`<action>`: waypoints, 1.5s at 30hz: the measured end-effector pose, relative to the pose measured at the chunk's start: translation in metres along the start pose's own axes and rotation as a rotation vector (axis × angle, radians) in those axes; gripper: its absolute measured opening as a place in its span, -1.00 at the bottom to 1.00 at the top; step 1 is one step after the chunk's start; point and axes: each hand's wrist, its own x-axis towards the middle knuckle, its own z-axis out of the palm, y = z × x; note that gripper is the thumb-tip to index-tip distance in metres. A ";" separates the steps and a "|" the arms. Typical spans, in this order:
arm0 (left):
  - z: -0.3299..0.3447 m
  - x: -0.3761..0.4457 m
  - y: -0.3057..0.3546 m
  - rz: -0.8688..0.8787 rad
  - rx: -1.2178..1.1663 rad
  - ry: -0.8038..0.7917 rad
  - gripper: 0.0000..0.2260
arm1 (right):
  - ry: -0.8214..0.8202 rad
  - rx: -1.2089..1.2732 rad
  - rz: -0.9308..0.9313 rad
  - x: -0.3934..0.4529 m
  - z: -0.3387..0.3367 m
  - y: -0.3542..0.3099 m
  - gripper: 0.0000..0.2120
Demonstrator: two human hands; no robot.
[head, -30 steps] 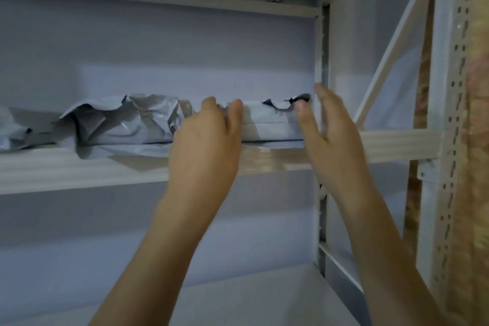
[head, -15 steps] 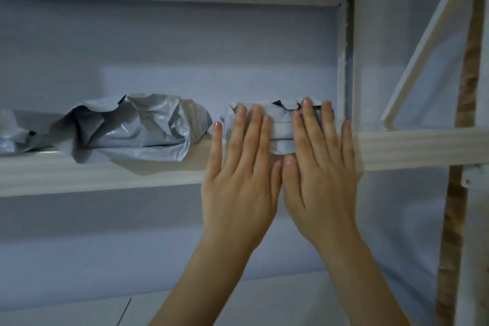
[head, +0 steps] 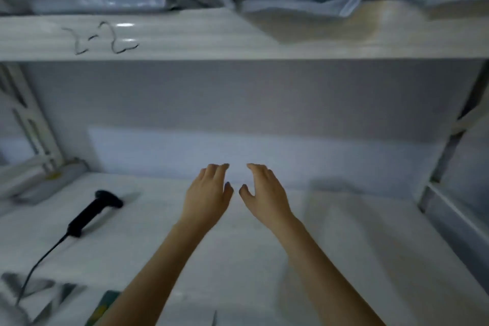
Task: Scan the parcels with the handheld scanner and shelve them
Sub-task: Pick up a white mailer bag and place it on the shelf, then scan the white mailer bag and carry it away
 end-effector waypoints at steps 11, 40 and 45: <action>-0.035 -0.068 -0.255 -0.419 0.057 -0.242 -0.60 | -0.468 0.082 0.044 0.053 0.201 -0.153 -0.37; -0.069 -0.045 -0.614 -0.883 0.072 -0.401 -0.40 | -0.775 0.565 0.483 0.217 0.516 -0.362 -0.40; -0.059 -0.029 -0.669 -0.862 0.068 -0.460 -0.30 | -0.731 0.699 0.692 0.236 0.548 -0.376 -0.63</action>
